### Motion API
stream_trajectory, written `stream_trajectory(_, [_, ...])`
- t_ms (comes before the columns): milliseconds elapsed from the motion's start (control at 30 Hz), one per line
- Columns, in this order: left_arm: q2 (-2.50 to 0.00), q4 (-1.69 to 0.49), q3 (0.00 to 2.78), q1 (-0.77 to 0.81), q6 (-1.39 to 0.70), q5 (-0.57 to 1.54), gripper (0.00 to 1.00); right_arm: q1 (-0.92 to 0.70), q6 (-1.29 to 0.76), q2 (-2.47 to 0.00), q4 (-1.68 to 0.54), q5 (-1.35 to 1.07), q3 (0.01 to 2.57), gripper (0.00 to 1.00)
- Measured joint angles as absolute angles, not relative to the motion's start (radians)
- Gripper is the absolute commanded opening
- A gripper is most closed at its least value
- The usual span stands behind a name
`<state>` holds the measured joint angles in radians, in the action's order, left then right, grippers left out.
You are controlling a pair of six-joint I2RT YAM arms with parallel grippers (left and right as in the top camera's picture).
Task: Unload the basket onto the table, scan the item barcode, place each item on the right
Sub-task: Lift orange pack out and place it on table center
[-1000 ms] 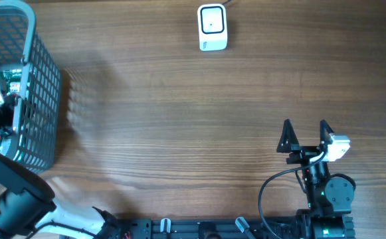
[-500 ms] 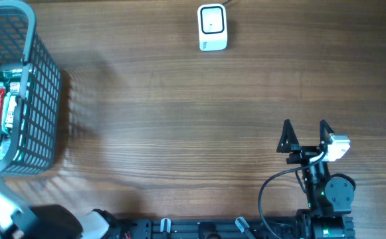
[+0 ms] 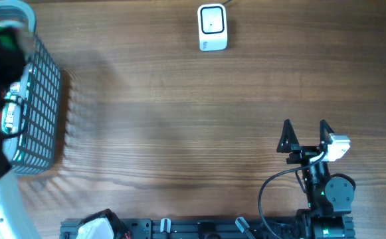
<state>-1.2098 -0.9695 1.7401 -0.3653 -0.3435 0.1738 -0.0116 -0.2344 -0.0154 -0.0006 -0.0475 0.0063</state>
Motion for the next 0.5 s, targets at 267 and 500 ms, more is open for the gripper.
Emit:
stream_trajectory(267, [-1.322,-1.161,1.729,0.085,-0.488,-0.086,0.38,-0.012,-0.235,-0.015,-0.001,-0.047,0.006,1.0])
stream_trajectory(500, [-1.559,-1.142,1.639,0.379,-0.605,-0.164,0.36,-0.012,-0.234,-0.015,-0.001,-0.047,0.006,1.0])
